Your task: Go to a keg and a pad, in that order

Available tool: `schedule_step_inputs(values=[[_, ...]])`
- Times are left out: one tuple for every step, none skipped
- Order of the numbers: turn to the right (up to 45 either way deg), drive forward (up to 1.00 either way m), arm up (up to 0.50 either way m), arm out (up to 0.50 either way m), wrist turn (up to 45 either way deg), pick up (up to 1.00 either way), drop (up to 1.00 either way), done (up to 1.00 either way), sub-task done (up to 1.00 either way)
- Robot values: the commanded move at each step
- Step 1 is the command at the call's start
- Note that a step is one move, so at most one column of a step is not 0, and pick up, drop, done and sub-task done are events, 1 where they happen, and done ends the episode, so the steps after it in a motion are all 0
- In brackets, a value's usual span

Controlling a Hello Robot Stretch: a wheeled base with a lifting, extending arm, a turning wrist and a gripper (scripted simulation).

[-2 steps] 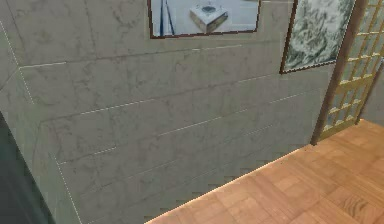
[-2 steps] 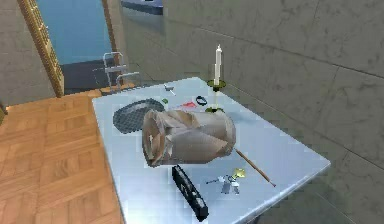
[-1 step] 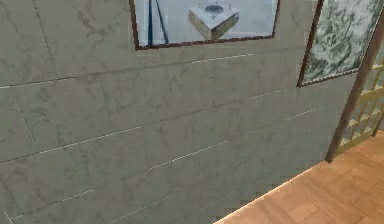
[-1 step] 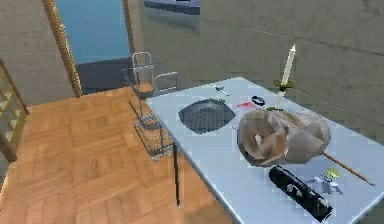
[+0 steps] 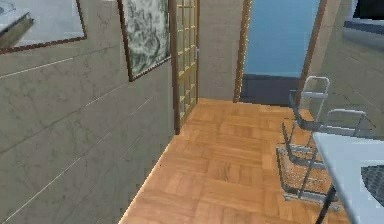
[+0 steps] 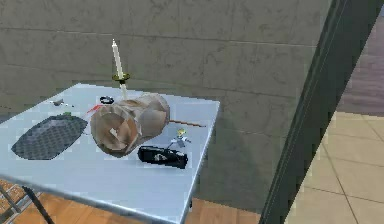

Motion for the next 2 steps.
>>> schedule_step_inputs(values=[[18.0,0.0,0.0,0.0,0.0,0.0,0.0,0.0,0.0],[0.0,1.0,0.0,0.0,0.0,0.0,0.0,0.0,0.0]])
